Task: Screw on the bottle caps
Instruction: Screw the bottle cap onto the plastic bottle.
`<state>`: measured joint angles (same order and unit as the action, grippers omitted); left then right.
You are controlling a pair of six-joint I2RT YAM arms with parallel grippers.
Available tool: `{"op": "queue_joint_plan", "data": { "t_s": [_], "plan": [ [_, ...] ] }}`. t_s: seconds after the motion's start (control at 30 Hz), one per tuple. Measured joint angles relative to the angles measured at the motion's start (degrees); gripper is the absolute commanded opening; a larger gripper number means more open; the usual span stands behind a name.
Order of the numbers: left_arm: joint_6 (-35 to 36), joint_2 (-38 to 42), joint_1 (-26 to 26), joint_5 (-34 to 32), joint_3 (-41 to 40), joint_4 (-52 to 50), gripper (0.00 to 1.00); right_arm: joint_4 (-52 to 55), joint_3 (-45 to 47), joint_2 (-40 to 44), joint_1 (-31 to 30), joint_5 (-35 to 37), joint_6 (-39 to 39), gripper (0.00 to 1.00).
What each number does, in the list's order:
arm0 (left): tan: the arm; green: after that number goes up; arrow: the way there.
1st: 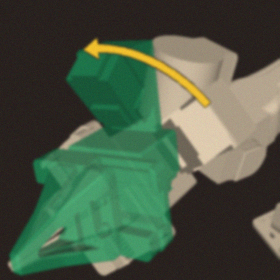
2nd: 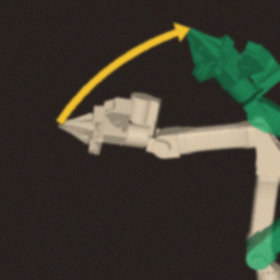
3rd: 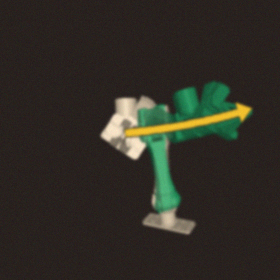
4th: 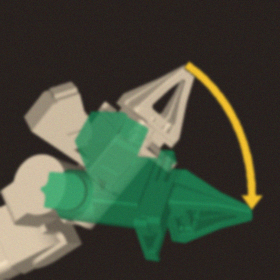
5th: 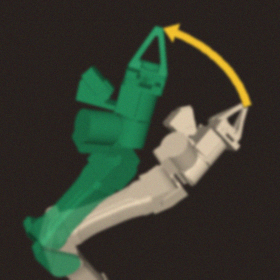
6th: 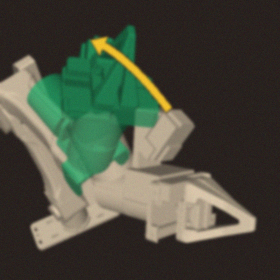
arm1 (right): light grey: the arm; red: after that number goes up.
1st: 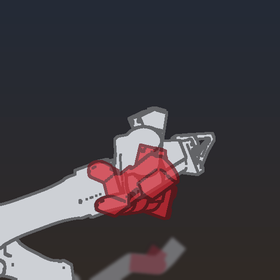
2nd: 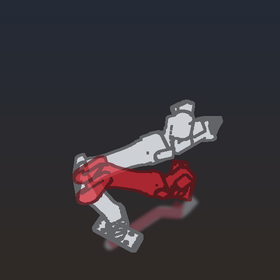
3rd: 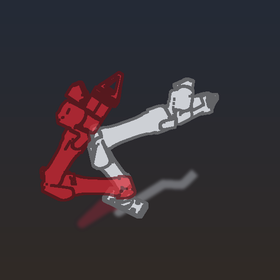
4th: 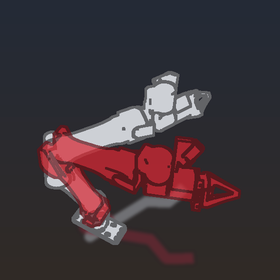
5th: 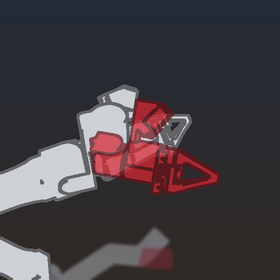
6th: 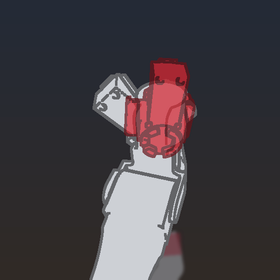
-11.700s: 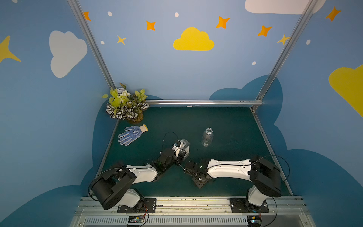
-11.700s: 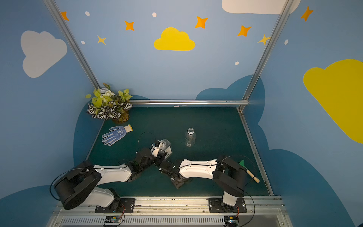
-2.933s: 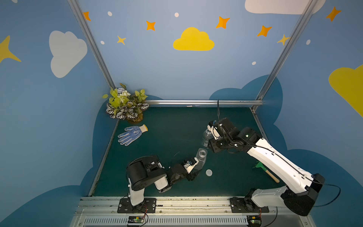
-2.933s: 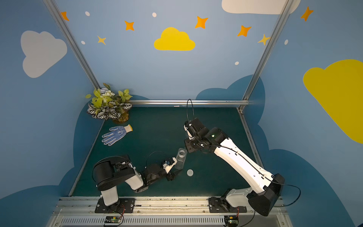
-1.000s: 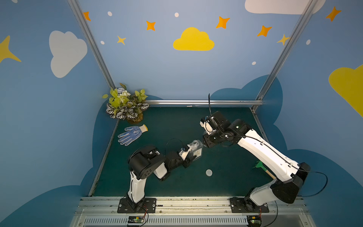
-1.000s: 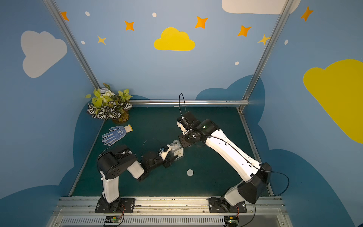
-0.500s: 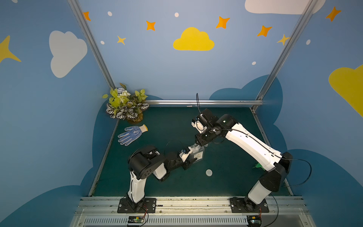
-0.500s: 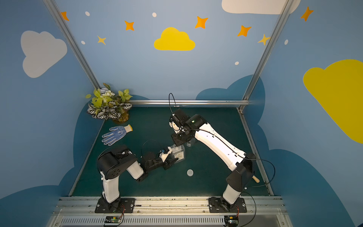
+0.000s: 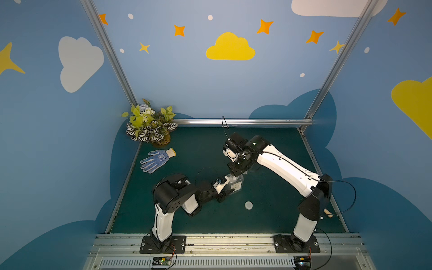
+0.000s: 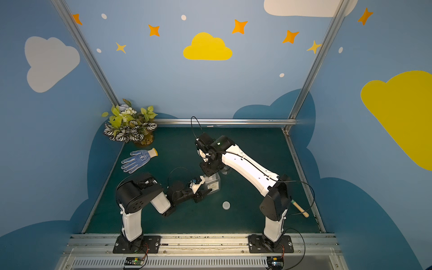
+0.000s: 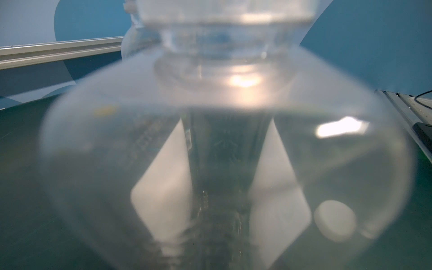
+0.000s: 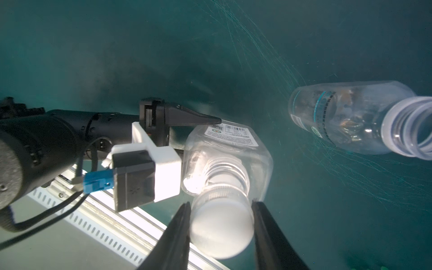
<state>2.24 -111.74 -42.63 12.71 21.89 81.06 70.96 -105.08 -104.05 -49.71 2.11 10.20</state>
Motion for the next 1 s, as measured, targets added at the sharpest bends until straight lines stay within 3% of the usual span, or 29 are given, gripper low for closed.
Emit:
{"op": "queue_joint_plan", "data": {
  "t_s": [0.57,1.0],
  "plan": [
    [1.20,0.00,-0.50,-0.39,-0.04,0.00,0.34,1.18,-0.13,-2.78,-1.42,3.17,0.00,0.30],
    [1.14,0.00,-0.50,-0.48,-0.04,0.00,0.24,0.33,0.63,-2.69,-2.95,5.90,0.07,0.30]
  ]
}}
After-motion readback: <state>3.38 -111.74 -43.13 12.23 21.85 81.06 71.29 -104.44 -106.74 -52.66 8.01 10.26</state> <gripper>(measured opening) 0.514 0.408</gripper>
